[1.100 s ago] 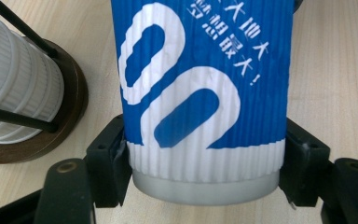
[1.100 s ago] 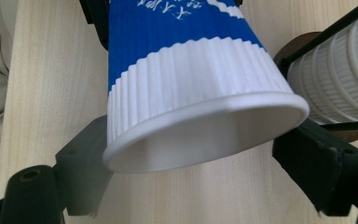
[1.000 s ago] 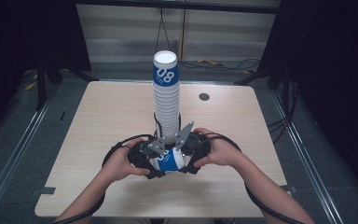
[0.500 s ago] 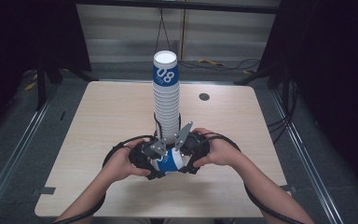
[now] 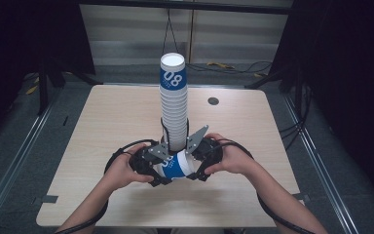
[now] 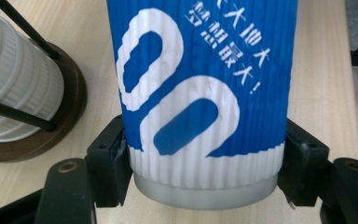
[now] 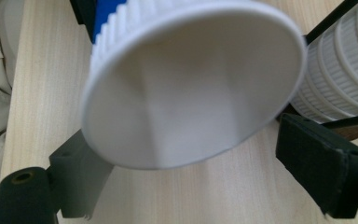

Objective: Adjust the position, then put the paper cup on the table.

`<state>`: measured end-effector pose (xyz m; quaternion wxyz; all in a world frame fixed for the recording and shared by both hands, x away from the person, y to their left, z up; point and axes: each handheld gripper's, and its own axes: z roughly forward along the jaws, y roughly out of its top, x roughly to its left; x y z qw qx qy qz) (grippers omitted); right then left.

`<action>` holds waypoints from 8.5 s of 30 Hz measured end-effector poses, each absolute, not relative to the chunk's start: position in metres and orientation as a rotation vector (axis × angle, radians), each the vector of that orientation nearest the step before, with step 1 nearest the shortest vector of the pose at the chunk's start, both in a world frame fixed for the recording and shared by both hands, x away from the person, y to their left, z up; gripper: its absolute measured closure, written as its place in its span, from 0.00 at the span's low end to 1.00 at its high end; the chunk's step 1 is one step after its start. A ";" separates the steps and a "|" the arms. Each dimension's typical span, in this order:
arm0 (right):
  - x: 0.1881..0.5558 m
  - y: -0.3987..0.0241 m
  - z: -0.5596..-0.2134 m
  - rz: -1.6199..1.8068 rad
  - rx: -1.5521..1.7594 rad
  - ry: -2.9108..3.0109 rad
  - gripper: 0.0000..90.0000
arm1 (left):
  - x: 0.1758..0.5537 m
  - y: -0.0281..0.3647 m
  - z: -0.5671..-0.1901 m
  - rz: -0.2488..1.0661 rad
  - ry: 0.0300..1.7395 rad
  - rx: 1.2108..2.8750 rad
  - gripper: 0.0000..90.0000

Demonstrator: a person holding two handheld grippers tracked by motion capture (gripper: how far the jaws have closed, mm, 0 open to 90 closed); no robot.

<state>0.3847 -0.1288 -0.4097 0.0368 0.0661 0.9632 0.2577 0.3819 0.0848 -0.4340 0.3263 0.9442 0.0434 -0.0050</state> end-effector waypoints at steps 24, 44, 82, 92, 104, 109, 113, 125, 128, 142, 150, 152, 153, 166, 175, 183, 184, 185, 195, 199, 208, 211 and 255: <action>0.383 -0.144 -0.410 1.023 0.298 2.898 0.14 | 0.389 0.096 -0.442 -0.072 0.182 2.401 0.34; 0.386 -0.140 -0.411 1.125 0.302 2.876 0.14 | 0.390 0.096 -0.444 -0.111 0.155 2.366 0.34; 0.393 -0.142 -0.407 1.071 0.268 2.890 0.18 | 0.390 0.098 -0.451 -0.015 0.225 2.434 0.20; 0.393 -0.141 -0.405 0.931 0.291 2.937 0.18 | 0.387 0.103 -0.458 -0.004 0.263 2.445 0.19; 0.394 -0.141 -0.403 0.729 0.294 2.992 0.18 | 0.388 0.111 -0.465 0.003 0.320 2.416 0.19; 0.394 -0.140 -0.401 0.623 0.306 3.017 0.18 | 0.388 0.113 -0.466 0.007 0.321 2.410 0.19; 0.395 -0.138 -0.401 0.514 0.266 3.041 0.18 | 0.387 0.113 -0.467 0.012 0.322 2.406 0.19; 0.392 -0.136 -0.400 0.354 0.210 3.068 0.18 | 0.386 0.115 -0.466 0.009 0.325 2.406 0.19; 0.392 -0.135 -0.401 0.321 0.196 3.074 0.17 | 0.387 0.115 -0.466 0.010 0.318 2.402 0.19; 0.394 -0.134 -0.400 0.272 0.177 3.084 0.17 | 0.388 0.116 -0.467 0.008 0.321 2.396 0.19; 0.394 -0.133 -0.400 0.258 0.186 3.092 0.16 | 0.390 0.116 -0.466 0.006 0.311 2.415 0.19; 0.394 -0.133 -0.400 0.259 0.180 3.091 0.16 | 0.389 0.116 -0.467 0.007 0.317 2.397 0.19; 0.395 -0.133 -0.401 0.262 0.185 3.088 0.15 | 0.388 0.118 -0.466 0.011 0.325 2.393 0.19; 0.395 -0.127 -0.400 0.238 0.175 3.113 0.14 | 0.389 0.123 -0.467 0.012 0.331 2.388 0.19; 0.392 -0.128 -0.402 0.241 0.197 3.115 0.14 | 0.389 0.125 -0.468 0.019 0.348 2.381 0.19; 0.390 -0.130 -0.401 0.284 0.175 3.117 0.14 | 0.387 0.128 -0.466 0.013 0.359 2.382 0.19; 0.390 -0.131 -0.401 0.294 0.179 3.115 0.14 | 0.387 0.128 -0.466 0.011 0.352 2.387 0.19; 0.389 -0.133 -0.400 0.297 0.192 3.113 0.14 | 0.386 0.129 -0.467 0.010 0.357 2.387 0.19; 0.382 -0.163 -0.403 0.516 0.299 3.061 0.14 | 0.383 0.138 -0.468 0.019 0.404 2.377 0.19; 0.377 -0.175 -0.404 0.576 0.344 3.034 0.14 | 0.382 0.139 -0.467 0.032 0.398 2.372 0.19; 0.372 -0.195 -0.410 0.717 0.420 2.972 0.14 | 0.382 0.142 -0.466 0.027 0.415 2.364 0.19; 0.370 -0.199 -0.412 0.734 0.440 2.963 0.14 | 0.382 0.143 -0.467 0.024 0.418 2.375 0.19; 0.346 -0.262 -0.456 0.944 0.752 2.740 0.15 | 0.392 0.149 -0.472 0.029 0.420 2.373 0.19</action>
